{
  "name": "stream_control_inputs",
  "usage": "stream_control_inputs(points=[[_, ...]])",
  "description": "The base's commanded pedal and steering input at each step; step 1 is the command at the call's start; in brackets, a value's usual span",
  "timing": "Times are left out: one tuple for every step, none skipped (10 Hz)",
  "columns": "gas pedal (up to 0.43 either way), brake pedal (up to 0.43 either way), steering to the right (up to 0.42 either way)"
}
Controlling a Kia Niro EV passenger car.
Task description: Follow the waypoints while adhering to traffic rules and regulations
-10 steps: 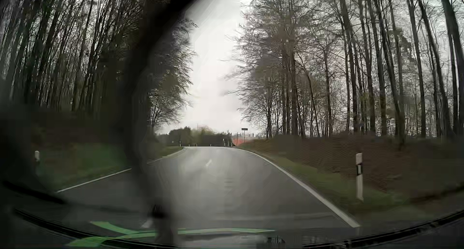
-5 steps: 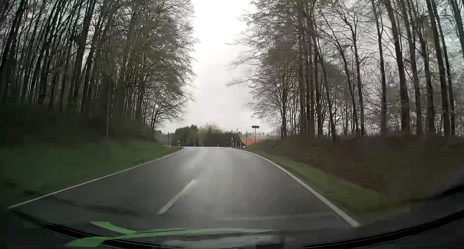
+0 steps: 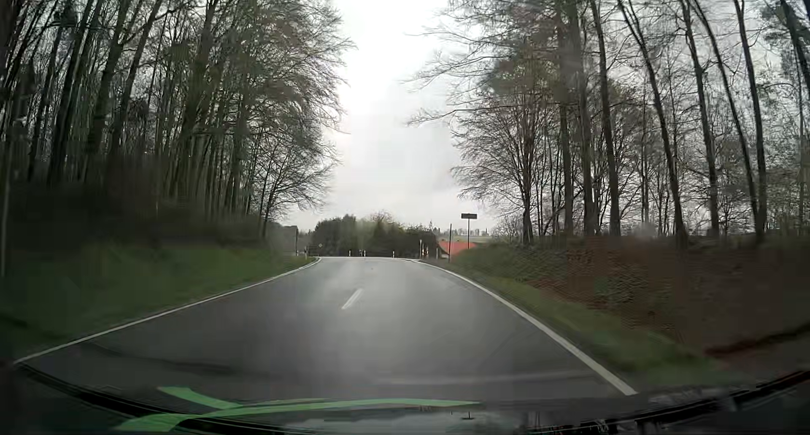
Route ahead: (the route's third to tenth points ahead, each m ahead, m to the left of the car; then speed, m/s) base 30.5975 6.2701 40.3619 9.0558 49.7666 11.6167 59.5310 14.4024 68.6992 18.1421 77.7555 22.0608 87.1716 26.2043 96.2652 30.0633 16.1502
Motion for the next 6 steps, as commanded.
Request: stream_control_inputs(points=[[0.13,0.0,-0.025],[0.079,0.0,-0.024],[0.067,0.0,-0.025],[0.067,0.0,-0.025],[0.067,0.0,-0.025],[0.067,0.0,-0.025]])
